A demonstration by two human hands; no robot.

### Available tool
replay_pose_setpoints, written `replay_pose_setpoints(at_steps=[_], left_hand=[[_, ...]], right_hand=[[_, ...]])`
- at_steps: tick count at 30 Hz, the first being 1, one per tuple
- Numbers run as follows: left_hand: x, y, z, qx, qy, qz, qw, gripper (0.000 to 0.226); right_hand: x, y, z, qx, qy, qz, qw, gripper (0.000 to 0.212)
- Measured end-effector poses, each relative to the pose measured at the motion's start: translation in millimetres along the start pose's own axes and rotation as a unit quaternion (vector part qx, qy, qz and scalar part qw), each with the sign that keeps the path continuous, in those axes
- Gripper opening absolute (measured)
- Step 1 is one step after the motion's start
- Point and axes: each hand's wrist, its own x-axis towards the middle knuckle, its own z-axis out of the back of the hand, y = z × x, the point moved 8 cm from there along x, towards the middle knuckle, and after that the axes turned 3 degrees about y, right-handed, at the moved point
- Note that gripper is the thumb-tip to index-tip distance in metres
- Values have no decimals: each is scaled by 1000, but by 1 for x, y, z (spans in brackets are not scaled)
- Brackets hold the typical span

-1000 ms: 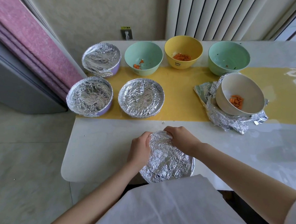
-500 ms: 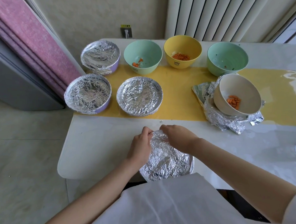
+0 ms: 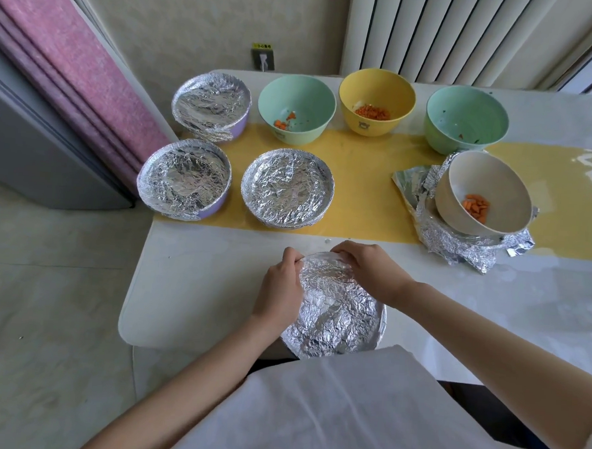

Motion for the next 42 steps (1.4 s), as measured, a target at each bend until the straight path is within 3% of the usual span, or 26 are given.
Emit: replay_pose_setpoints(at_steps=[8, 18, 24, 33, 38, 42], left_hand=[[6, 12, 3, -50, 12, 32, 998, 18], [10, 13, 1, -42, -9, 47, 998, 22], [2, 11, 1, -39, -30, 41, 998, 24], [12, -15, 24, -51, -54, -41, 996, 21], [9, -12, 23, -78, -51, -41, 995, 18], [5, -8, 25, -56, -80, -24, 995, 19]], right_hand=[[1, -5, -6, -1, -8, -37, 999, 28], [16, -4, -9, -96, 55, -37, 993, 19], [21, 8, -11, -89, 102, -1, 991, 25], [12, 22, 8, -80, -12, 32, 996, 37], [7, 20, 18, -51, -67, 39, 996, 40], [6, 22, 15, -40, -52, 59, 996, 32]])
